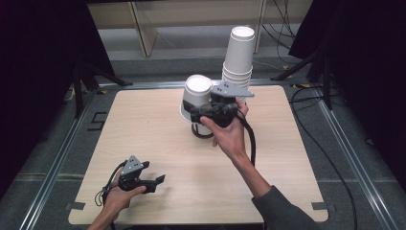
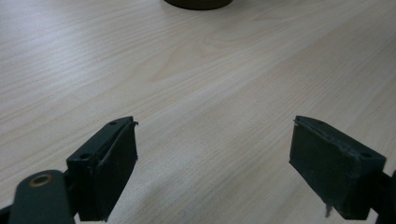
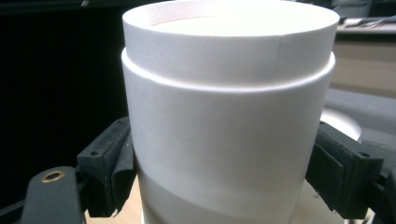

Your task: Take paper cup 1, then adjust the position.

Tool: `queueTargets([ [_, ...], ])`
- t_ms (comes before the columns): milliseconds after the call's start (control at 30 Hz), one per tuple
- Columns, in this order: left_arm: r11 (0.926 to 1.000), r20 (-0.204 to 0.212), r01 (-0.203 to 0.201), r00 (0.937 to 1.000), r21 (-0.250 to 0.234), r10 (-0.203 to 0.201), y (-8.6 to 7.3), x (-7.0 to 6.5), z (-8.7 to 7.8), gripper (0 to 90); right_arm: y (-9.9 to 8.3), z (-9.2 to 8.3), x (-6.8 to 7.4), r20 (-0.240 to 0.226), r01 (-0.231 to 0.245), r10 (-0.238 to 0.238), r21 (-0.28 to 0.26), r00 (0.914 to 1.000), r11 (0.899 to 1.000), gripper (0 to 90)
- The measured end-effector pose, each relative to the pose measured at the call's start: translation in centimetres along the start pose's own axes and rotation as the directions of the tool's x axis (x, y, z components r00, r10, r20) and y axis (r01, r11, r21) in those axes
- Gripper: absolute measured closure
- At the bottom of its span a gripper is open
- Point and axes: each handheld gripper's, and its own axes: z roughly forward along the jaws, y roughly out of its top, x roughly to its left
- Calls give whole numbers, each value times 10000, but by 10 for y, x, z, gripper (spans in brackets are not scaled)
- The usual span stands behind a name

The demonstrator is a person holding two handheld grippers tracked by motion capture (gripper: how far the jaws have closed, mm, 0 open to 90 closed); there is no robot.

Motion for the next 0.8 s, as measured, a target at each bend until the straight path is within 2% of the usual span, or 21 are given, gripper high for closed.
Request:
queueTargets([
  [67,9998,46,120,9999,-153,-120,1,0,-1,147,-19,-5,1,-218,143,-140,158,9997,9998,183],
  [100,9997,69,92,9999,-227,-90,1,0,-1,147,-19,-5,1,-218,143,-140,158,9997,9998,183],
  [133,9998,18,81,10000,-197,-81,1,0,-2,148,-31,-6,0,-334,181,-173,248,9993,9995,183],
  [167,9995,139,73,9999,-318,-69,1,0,-2,148,-31,-6,0,-334,181,-173,248,9993,9995,183],
  [200,9990,177,110,9998,-427,-102,2,0,-1,147,-41,-6,0,-534,45,-29,305,9986,9995,183],
  [267,9994,168,17,9999,-356,-11,2,0,-3,147,-46,-6,-2,-571,42,-23,340,9984,9994,183],
  [333,9983,277,98,9996,-569,-83,3,-1,-2,147,-60,-2,-3,-786,-160,203,545,9967,9984,183],
  [367,9983,312,91,9995,-583,-72,3,-1,-2,147,-60,-2,-3,-786,-160,203,545,9967,9984,183],
  [400,9984,285,72,9996,-559,-56,4,-3,-4,147,-70,1,-5,-818,-135,190,670,9965,9977,183],
  [433,9984,285,72,9996,-559,-56,4,-3,-4,147,-73,1,-6,-731,70,-15,739,9973,9972,183],
  [467,9977,357,77,9993,-671,-53,4,-4,-4,147,-77,3,-6,-922,-43,121,843,9957,9964,183],
  [533,9978,362,-31,9993,-659,55,4,-3,-4,147,-81,4,-7,-923,-62,143,873,9956,9962,183],
  [567,9973,398,-24,9992,-731,53,4,-3,-4,147,-86,5,-8,-1073,-180,279,921,9938,9956,183],
  [600,9974,397,-16,9992,-724,45,5,-3,-4,147,-95,7,-7,-1135,-406,541,1186,9921,9921,183],
  [633,9974,397,-16,9992,-724,45,5,-3,-4,147,-97,8,-8,-1146,-344,477,1149,9923,9928,183],
  [700,9969,443,-24,9990,-782,59,5,-4,-5,146,-103,9,-7,-1225,-569,759,1519,9896,9868,183],
  [733,9969,443,-24,9990,-782,59,5,-4,-5,147,-105,10,-9,-1127,-344,494,1320,9924,9906,182],
  [767,9972,456,-105,9989,-744,139,5,-5,-5,147,-105,10,-9,-1127,-344,494,1320,9924,9906,182],
  [800,9961,555,-89,9984,-881,138,5,-5,-5,146,-109,12,-8,-1282,-584,783,1523,9887,9866,182],
])
